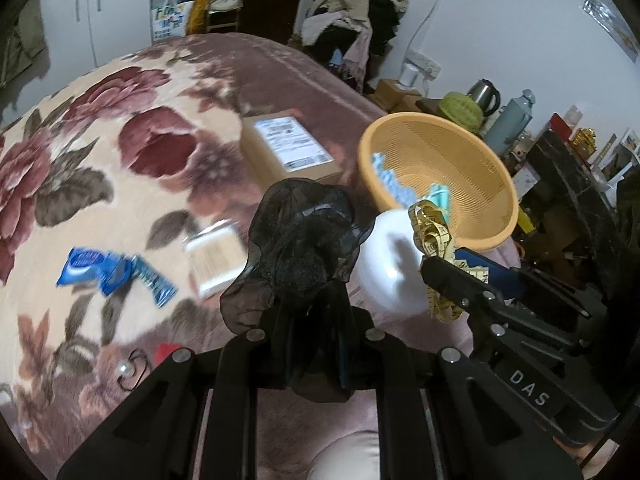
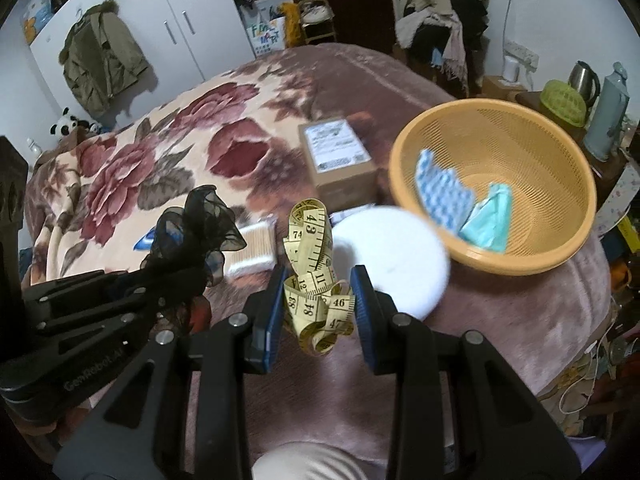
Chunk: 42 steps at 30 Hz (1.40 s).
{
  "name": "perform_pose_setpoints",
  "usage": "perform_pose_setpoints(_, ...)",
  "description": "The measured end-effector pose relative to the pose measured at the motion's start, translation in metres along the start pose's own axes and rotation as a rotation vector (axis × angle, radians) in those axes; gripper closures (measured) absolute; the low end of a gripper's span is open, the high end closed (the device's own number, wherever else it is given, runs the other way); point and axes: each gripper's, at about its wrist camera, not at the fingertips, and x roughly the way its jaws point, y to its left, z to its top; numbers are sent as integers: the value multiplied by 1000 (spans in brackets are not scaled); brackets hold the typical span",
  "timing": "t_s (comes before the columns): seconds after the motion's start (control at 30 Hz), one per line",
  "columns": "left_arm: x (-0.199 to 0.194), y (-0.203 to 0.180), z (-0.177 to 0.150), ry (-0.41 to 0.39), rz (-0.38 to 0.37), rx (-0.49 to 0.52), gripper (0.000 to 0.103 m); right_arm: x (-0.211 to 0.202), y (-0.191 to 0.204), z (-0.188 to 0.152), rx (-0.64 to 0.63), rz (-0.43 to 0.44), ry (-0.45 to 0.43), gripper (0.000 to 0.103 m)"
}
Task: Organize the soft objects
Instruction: 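Carry puff and tape measure over the orange basket and open both tools, then withdraw both tools from the basket back toward the blanket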
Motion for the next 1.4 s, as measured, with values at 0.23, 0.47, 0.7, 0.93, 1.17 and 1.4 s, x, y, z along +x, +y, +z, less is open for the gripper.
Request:
perform_pose_setpoints(0.23,15,-37,33,6,-32,61,88,-2,-26,17,30,-36,-19,70)
perform_pose_setpoints(0.47,47,-77,71,36,-92,125,88,4,-64,34,82,-88,-33,70)
perform_pose_setpoints(0.7,81,-109,100,71,-118,158,87,9,-109,48,155,-159,-37,70)
perform_pose_setpoints(0.93,110,-139,121,42,-194,178,73,15,-144,59,221,-211,-50,70)
perform_pose_setpoints(1.17,124,-134,124,6,-202,119,12,12,-171,58,293,-266,-60,45)
perform_pose_setpoints(1.4,111,-108,112,-25,-65,112,1,10,-166,53,267,-271,-62,16)
